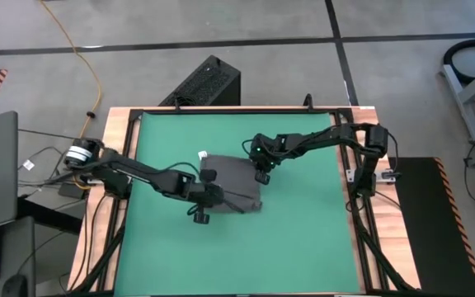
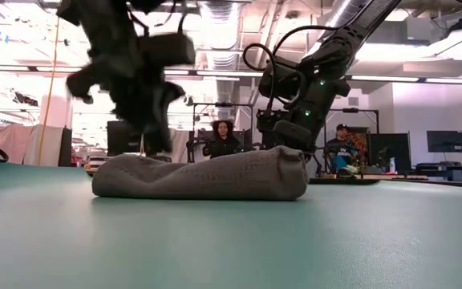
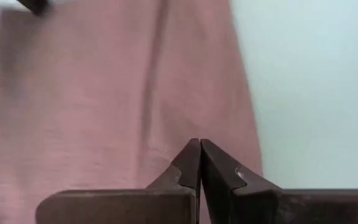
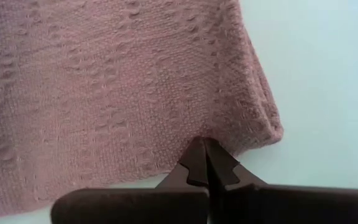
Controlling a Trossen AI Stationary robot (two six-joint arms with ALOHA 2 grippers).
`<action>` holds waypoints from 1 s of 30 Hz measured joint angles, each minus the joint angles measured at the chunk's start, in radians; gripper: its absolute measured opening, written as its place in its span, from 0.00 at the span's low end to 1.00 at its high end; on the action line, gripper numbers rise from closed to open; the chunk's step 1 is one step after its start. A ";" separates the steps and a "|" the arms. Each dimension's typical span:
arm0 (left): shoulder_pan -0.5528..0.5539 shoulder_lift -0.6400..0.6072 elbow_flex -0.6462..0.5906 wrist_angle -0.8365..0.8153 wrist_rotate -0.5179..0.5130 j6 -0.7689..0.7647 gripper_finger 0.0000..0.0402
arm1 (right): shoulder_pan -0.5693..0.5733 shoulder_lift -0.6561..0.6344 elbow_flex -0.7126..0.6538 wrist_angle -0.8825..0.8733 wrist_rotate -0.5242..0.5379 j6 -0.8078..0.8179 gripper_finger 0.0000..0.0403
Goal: Roll towel
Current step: Roll the microfiber towel
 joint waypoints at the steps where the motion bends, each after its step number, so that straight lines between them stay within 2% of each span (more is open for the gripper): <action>1: 0.000 -0.025 0.000 0.007 -0.016 -0.004 0.00 | 0.002 0.000 0.000 0.001 0.000 0.000 0.01; 7: 0.018 -0.121 -0.029 0.061 -0.118 -0.008 0.00 | 0.005 0.001 0.000 0.008 -0.001 0.004 0.01; 11: 0.037 -0.114 -0.128 0.216 -0.064 -0.054 0.00 | 0.005 0.001 -0.001 0.008 -0.005 0.007 0.01; 13: 0.040 -0.107 -0.164 0.273 -0.068 -0.095 0.00 | 0.005 0.001 -0.001 0.006 -0.005 0.007 0.01; 19: 0.029 -0.106 -0.243 0.297 -0.038 -0.187 0.00 | 0.006 0.002 -0.001 0.008 -0.007 0.016 0.01; 26: 0.020 -0.102 -0.343 0.353 -0.076 -0.292 0.00 | 0.006 0.002 -0.001 -0.002 -0.014 0.020 0.01; 30: 0.020 -0.103 -0.359 0.358 -0.075 -0.330 0.00 | 0.006 0.003 -0.001 -0.005 -0.017 0.023 0.01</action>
